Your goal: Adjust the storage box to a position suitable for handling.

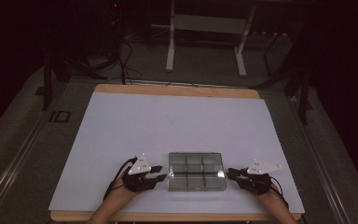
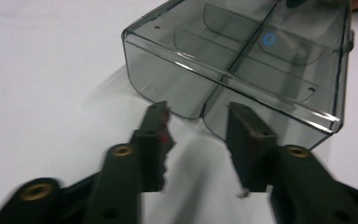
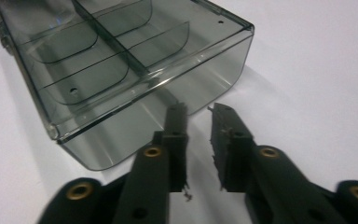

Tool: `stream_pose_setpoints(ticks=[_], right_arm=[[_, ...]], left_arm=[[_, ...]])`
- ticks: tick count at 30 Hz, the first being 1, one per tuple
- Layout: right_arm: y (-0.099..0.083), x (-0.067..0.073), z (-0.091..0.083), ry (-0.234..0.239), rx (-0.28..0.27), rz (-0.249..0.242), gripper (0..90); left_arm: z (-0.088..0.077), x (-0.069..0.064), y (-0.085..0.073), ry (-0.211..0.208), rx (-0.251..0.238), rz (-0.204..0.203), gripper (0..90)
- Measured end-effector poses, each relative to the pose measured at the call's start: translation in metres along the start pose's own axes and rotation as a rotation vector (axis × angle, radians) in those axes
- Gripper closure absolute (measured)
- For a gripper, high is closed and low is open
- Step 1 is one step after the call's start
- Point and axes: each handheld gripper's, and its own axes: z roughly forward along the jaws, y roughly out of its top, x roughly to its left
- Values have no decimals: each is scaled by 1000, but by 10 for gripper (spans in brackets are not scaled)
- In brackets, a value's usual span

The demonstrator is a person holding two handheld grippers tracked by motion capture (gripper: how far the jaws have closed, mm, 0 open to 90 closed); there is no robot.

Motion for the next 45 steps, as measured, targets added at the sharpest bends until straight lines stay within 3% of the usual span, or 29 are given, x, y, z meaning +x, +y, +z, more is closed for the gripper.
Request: stream_pose_setpoints(ticks=[5, 12, 22, 45], right_arm=[[0, 1, 1, 24, 7, -3, 893], [1, 4, 2, 41, 6, -18, 898], [0, 7, 4, 70, 4, -17, 899], [3, 9, -2, 81, -12, -14, 900]], left_arm=[[2, -5, 2, 37, 28, 64, 758], [4, -9, 6, -5, 17, 80, 897], [4, -11, 6, -8, 22, 87, 899], [0, -14, 6, -19, 7, 76, 900]])
